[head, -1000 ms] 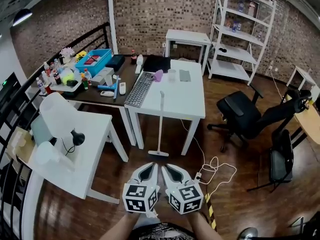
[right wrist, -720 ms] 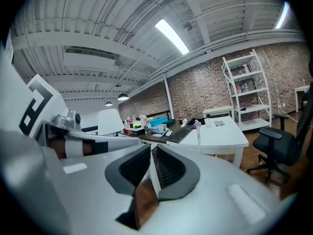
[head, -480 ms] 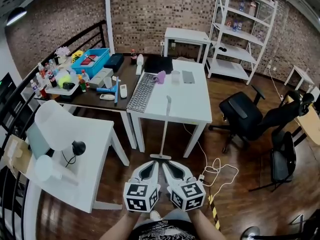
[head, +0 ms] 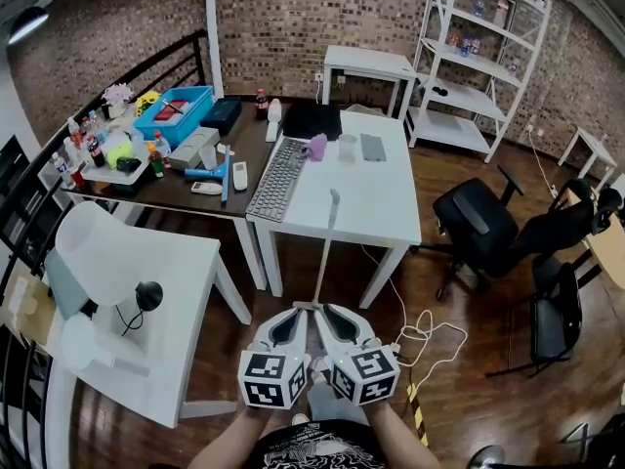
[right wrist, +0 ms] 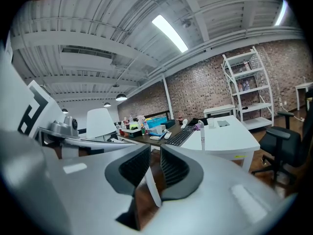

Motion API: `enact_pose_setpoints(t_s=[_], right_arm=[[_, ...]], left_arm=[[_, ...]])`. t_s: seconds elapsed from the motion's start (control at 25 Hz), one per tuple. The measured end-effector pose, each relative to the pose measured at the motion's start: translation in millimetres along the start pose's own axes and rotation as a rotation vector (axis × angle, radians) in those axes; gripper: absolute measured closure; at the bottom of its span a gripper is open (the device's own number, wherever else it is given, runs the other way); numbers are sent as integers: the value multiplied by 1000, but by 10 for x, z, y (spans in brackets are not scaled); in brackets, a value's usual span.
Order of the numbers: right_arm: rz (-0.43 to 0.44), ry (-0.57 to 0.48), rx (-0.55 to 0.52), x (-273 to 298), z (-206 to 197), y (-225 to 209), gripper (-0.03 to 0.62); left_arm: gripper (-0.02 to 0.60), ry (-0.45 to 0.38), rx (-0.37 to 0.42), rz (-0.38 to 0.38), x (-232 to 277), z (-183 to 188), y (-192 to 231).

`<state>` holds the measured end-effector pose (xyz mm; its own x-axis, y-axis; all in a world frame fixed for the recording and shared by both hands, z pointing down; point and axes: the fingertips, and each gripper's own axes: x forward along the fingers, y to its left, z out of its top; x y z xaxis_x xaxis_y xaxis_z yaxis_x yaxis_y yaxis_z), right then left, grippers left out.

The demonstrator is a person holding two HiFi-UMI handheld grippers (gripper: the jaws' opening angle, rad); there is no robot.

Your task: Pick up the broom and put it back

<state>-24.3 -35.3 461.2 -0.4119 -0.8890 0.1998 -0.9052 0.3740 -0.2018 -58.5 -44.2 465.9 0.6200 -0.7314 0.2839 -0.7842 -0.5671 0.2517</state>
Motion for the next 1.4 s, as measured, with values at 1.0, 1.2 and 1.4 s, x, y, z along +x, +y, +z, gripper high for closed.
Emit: enact_pose_setpoints(t_s=[1.0,1.2,1.4], right_arm=[[-28,28,19,1591,255,-1660,456],[-15,39,23,1824,212,-1870,423],[-1,48,18,2034,155,-2030,393]], left_arm=[[566,17,-25,17,1800,457,552],[566,22,-23,29,2023,495,605],[566,36,-10,33,2180,475,619]])
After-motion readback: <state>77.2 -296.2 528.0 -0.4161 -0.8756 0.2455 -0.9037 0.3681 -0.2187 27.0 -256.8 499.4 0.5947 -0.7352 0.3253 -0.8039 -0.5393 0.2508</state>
